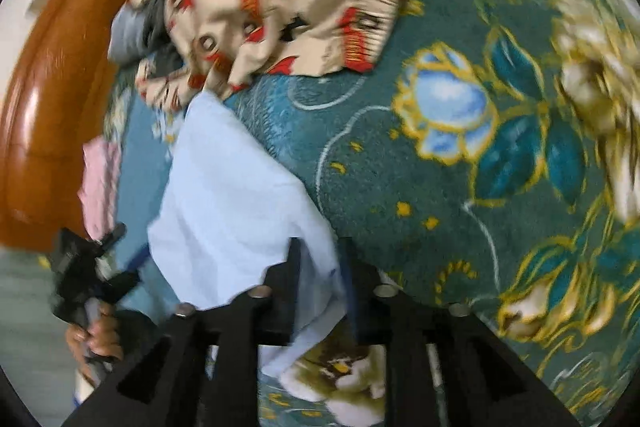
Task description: Fold clothes
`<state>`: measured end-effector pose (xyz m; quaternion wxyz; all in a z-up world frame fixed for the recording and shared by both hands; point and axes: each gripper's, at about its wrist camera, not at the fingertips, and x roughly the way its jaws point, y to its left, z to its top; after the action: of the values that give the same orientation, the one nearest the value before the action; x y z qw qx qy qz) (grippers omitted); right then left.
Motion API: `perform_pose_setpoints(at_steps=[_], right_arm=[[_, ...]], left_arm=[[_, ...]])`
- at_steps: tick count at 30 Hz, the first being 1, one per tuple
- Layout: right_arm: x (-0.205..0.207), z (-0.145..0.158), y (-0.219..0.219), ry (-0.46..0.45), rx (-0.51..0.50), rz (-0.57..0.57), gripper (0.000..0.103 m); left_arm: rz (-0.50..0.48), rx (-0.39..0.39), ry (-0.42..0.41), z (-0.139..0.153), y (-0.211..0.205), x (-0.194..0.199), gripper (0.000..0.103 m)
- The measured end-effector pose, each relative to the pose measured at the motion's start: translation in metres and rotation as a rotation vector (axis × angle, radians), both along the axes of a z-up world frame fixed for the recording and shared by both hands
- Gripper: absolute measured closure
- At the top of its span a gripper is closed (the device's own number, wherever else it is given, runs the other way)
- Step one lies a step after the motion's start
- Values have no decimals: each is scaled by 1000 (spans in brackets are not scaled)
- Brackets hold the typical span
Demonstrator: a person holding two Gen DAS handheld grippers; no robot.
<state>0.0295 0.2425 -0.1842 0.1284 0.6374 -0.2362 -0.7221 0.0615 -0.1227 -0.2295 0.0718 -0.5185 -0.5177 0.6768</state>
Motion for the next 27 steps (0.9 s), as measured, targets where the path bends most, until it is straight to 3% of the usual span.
perform_pose_setpoints(at_steps=[7,16,17,18,21,27], right_arm=[[27,6,25,-15,3,-60,73],[46,-10,31,-81,-104,-126,70],[49,-13,30,-86,-130,-136,66],[52,-17,28,-91,-156,-147,59],[60,-27,23,-106,-233,-180,47],[70,-49,18,-130,-295,-272,46]], left_arm=[[-42,30,-42,-24,13,-22,40],[-133,137,0,-38,34,-42,43],[-152,131,5,-37,37,-44,58],[-181,102,10,-36,42,-46,85],[-245,4,50,-25,55,-48,90],[-207,-29,74,-13,51,-36,91]])
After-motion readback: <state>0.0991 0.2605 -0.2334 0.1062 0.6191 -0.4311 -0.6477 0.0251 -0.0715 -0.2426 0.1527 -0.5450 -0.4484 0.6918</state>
